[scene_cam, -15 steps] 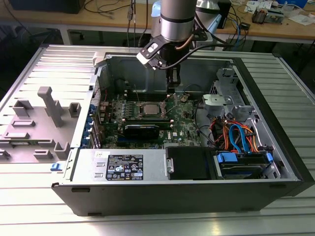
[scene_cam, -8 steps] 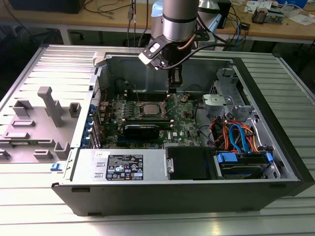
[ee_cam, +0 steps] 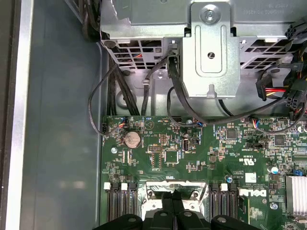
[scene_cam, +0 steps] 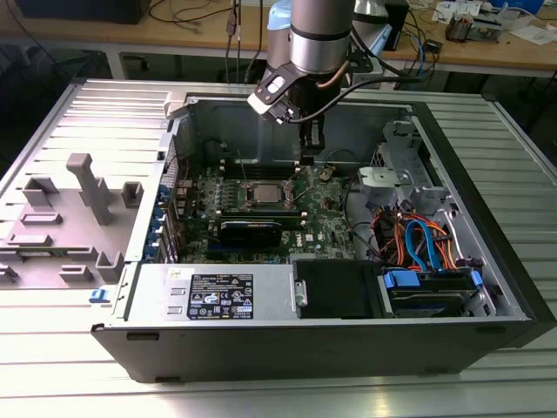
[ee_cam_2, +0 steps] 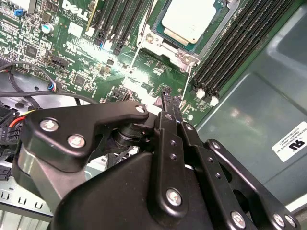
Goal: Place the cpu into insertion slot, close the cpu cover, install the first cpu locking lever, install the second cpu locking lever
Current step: 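Close the cpu cover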
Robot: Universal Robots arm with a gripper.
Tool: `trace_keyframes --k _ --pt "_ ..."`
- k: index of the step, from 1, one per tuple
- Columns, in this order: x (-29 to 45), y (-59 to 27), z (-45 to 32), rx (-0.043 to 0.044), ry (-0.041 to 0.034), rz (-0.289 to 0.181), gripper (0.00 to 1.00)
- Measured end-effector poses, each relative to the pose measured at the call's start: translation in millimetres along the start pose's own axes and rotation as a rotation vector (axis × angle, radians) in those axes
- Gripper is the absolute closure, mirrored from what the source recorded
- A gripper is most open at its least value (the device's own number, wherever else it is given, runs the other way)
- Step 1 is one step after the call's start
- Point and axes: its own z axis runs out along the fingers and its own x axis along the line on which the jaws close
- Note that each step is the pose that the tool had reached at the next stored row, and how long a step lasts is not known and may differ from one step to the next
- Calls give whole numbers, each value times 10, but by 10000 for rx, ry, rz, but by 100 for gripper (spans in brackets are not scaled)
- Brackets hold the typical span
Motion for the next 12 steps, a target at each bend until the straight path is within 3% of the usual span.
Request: trace_keyframes --k 12 --pt "-2 14 1 0 -1 1 89"
